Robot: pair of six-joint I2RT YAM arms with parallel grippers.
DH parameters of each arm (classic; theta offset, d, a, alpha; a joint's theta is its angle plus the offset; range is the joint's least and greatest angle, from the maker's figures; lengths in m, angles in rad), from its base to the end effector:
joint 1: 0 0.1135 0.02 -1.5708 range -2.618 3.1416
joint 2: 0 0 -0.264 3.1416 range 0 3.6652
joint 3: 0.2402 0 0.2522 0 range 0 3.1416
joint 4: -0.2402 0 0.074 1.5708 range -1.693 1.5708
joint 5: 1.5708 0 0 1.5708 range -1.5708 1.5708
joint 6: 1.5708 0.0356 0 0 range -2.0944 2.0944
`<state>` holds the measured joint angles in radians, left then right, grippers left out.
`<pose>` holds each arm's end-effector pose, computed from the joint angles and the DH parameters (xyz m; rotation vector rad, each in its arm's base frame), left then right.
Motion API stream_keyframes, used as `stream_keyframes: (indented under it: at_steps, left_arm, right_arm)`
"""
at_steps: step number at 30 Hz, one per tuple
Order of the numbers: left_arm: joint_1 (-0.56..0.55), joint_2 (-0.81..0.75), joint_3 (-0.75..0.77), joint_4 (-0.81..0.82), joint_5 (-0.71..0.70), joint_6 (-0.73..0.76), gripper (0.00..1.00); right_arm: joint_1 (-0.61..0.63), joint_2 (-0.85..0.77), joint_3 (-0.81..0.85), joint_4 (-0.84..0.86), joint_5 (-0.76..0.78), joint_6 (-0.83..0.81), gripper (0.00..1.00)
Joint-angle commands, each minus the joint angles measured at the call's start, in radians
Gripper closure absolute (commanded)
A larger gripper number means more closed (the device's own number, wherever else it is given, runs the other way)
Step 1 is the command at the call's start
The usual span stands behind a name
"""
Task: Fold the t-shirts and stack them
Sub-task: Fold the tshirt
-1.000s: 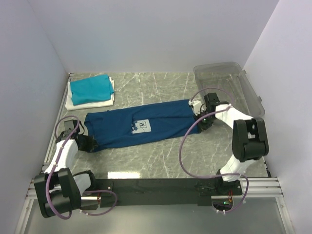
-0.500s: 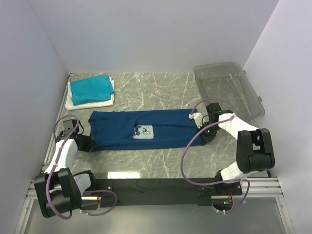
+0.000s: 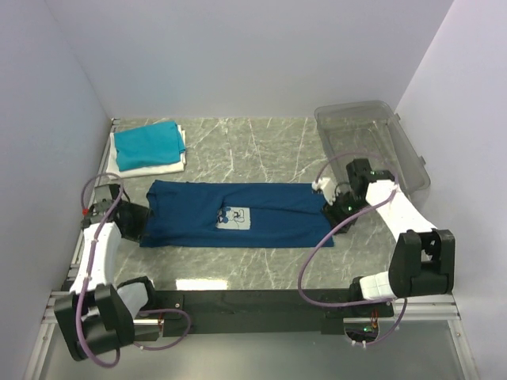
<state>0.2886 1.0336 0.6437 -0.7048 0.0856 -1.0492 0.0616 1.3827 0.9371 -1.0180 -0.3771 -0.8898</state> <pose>0.1777 0.0496 0.2054 -1.6579 2.1429 -0.3518 0.2278 0.0272 0.2149 -1.3360 2.5295 0.4379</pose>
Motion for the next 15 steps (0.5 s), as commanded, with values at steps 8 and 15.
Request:
stream_keyframes:
  at_steps: [8,15]
  left_arm:
    - [0.006,-0.142,0.183,0.050,-0.024,0.194,0.26]
    - [0.006,0.124,0.260,0.221,0.054,0.371,0.34]
  right_arm:
    - [0.302,0.209,0.345,0.120,-0.255,0.152,0.46]
    - [0.388,0.496,0.748,0.029,-0.394,0.244,0.46]
